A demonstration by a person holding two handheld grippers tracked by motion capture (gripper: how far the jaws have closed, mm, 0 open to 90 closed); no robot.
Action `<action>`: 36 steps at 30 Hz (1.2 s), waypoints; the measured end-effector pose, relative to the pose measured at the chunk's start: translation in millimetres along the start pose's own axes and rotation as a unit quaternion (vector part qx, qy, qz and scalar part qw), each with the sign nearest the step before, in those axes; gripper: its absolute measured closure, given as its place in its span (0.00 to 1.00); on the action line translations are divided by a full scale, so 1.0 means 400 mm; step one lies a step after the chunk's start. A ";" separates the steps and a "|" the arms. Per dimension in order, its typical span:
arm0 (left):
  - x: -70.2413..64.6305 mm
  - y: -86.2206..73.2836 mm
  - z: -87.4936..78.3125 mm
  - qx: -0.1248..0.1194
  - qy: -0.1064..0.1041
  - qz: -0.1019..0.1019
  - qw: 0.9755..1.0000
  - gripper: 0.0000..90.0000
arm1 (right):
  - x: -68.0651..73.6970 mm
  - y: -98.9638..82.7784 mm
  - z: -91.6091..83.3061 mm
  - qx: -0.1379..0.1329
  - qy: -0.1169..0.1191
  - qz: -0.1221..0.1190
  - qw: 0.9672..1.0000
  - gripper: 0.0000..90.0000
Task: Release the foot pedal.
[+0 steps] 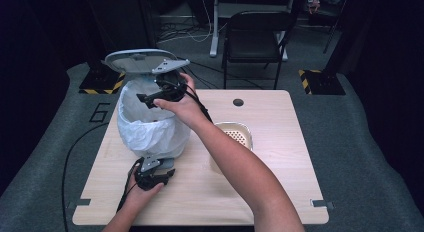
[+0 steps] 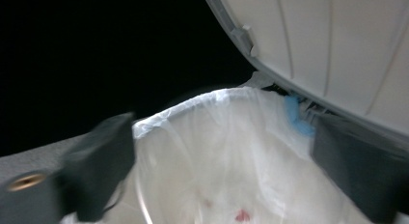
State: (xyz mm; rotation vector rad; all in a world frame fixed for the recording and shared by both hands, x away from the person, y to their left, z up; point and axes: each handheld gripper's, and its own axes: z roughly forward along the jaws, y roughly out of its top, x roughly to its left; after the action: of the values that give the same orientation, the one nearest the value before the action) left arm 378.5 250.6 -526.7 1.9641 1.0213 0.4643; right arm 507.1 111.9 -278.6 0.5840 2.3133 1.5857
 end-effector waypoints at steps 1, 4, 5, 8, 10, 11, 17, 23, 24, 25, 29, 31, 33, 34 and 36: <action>0.000 0.000 0.000 0.000 0.000 0.000 1.000 0.42 | 0.002 -0.001 0.003 0.000 -0.002 0.004 1.000 0.01; 0.001 0.000 0.000 0.000 -0.001 0.000 1.000 0.41 | 0.008 -0.009 0.004 0.007 -0.016 -0.008 1.000 0.00; -0.003 -0.003 0.007 -0.018 0.006 -0.008 1.000 0.41 | 0.008 -0.010 0.001 0.003 -0.017 -0.008 1.000 0.00; -0.001 -0.001 0.002 -0.006 0.003 -0.002 1.000 0.42 | 0.007 -0.011 -0.020 -0.011 -0.015 -0.001 1.000 0.00; 0.002 0.001 0.000 -0.001 -0.001 0.000 1.000 0.41 | 0.008 -0.014 -0.032 -0.010 -0.016 -0.003 1.000 0.01; 0.001 0.001 0.000 0.000 -0.002 -0.003 1.000 0.41 | 0.006 -0.017 -0.042 -0.006 -0.015 -0.006 1.000 0.01; 0.006 0.005 -0.002 0.006 -0.008 -0.007 1.000 0.42 | 0.001 -0.042 -0.107 0.003 -0.015 -0.007 1.000 0.04; 0.011 0.004 0.000 -0.005 -0.011 -0.014 1.000 0.42 | -0.014 -0.068 -0.175 0.006 -0.027 -0.006 1.000 0.05; 0.011 0.004 0.000 -0.005 -0.012 -0.016 1.000 0.41 | -0.018 -0.072 -0.186 0.007 -0.029 -0.007 1.000 0.05; 0.012 0.005 -0.001 -0.002 -0.013 -0.017 1.000 0.42 | -0.022 -0.076 -0.197 0.007 -0.032 -0.009 0.999 0.05; 0.011 0.006 -0.003 -0.005 -0.005 0.008 1.000 0.42 | -0.037 -0.091 -0.236 0.004 -0.041 -0.008 0.999 0.05; 0.007 0.010 -0.009 0.004 0.000 0.023 1.000 0.42 | -0.045 -0.099 -0.252 0.006 -0.046 -0.008 0.999 0.05; 0.001 0.013 -0.014 0.005 0.007 0.021 1.000 0.42 | -0.054 -0.106 -0.269 0.008 -0.049 -0.004 0.999 0.06; 0.000 0.015 -0.017 0.001 0.009 0.021 1.000 0.42 | -0.059 -0.110 -0.279 0.007 -0.051 -0.005 0.999 0.06; 0.000 0.019 -0.023 -0.015 0.009 0.012 1.000 0.42 | -0.064 -0.120 -0.294 0.009 -0.053 -0.005 0.999 0.06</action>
State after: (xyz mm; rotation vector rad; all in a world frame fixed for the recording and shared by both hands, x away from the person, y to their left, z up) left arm 376.4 253.0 -515.2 1.9508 0.9972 0.5092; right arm 469.5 -12.2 -281.0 0.6434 2.2509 1.4936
